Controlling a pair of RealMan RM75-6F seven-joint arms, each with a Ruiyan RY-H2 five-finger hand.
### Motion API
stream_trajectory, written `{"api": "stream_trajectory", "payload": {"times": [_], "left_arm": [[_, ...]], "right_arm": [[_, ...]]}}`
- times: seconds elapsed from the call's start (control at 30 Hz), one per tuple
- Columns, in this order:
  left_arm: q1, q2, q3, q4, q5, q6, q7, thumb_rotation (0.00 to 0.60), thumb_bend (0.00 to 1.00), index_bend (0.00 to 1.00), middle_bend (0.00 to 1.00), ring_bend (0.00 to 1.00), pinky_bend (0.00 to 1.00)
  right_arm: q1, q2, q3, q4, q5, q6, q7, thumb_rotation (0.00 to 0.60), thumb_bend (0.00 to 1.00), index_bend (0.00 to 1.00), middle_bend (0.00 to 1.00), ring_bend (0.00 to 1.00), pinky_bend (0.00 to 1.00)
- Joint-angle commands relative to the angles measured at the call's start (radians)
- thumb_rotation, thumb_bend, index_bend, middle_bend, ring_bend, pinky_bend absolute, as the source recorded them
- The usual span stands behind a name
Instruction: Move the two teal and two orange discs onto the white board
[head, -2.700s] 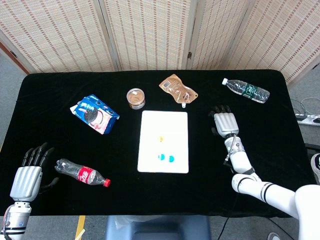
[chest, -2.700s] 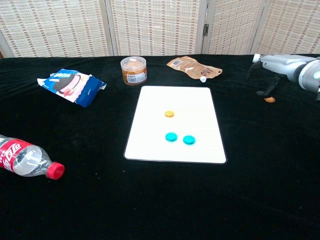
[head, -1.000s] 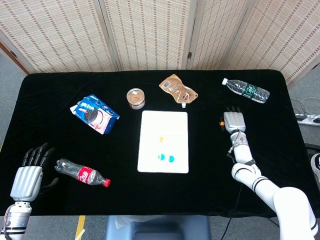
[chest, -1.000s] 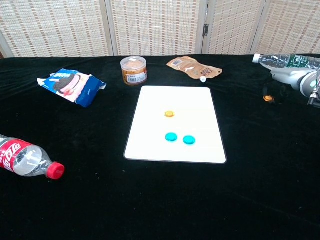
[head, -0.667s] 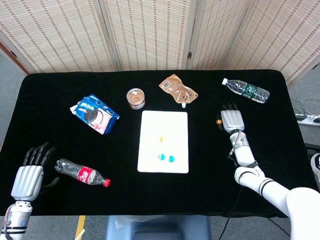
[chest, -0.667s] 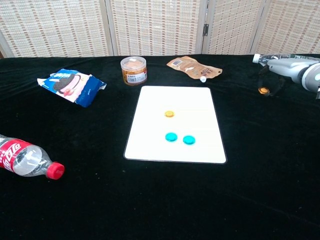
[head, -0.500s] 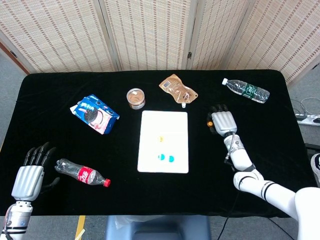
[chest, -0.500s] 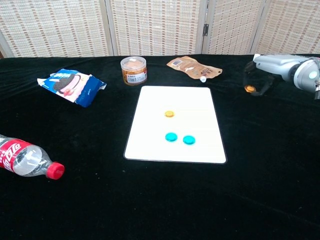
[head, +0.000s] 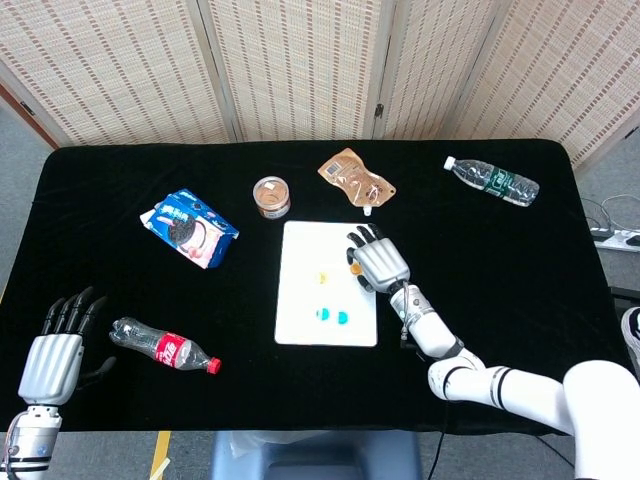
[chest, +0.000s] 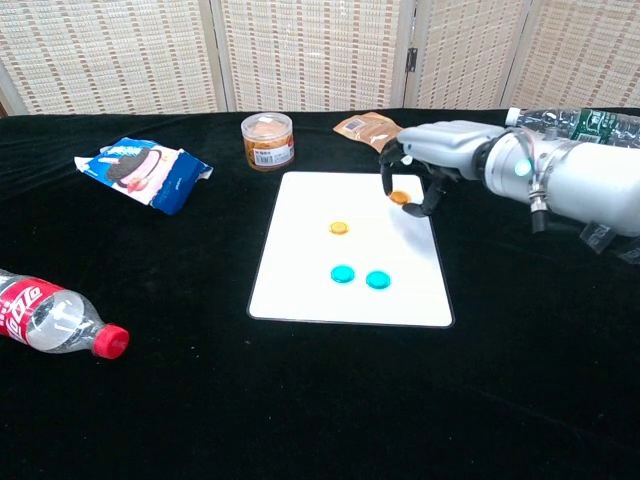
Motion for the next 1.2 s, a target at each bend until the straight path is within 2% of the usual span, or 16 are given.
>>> {"api": "stream_trajectory", "payload": {"times": [0.03,0.83,1.2], "left_arm": [[0.0,-0.001,0.0,0.003,-0.002,-0.002,-0.001,0.6,0.25,0.14,0.04,0.06,0.0],[0.004,-0.007,0.0,0.029,-0.01,-0.007,-0.028,0.6,0.25,0.14,0.04,0.06,0.0],[0.003,-0.012,-0.001,0.036,-0.011,-0.01,-0.031,0.6,0.25,0.14,0.04,0.06,0.0]], "right_arm": [[0.022,-0.032,-0.005,0.025,0.025,-0.008,-0.026,0.6,0.45,0.48,0.16,0.0,0.0],[0.082,-0.118,-0.025,0.102,0.087,-0.011,-0.069,0.6,0.45,0.48,0.16,0.0,0.0],[0.087,-0.126,-0.032,0.114,0.085,-0.01,-0.066,0.6,0.45,0.41,0.15,0.0,0.0]]}}
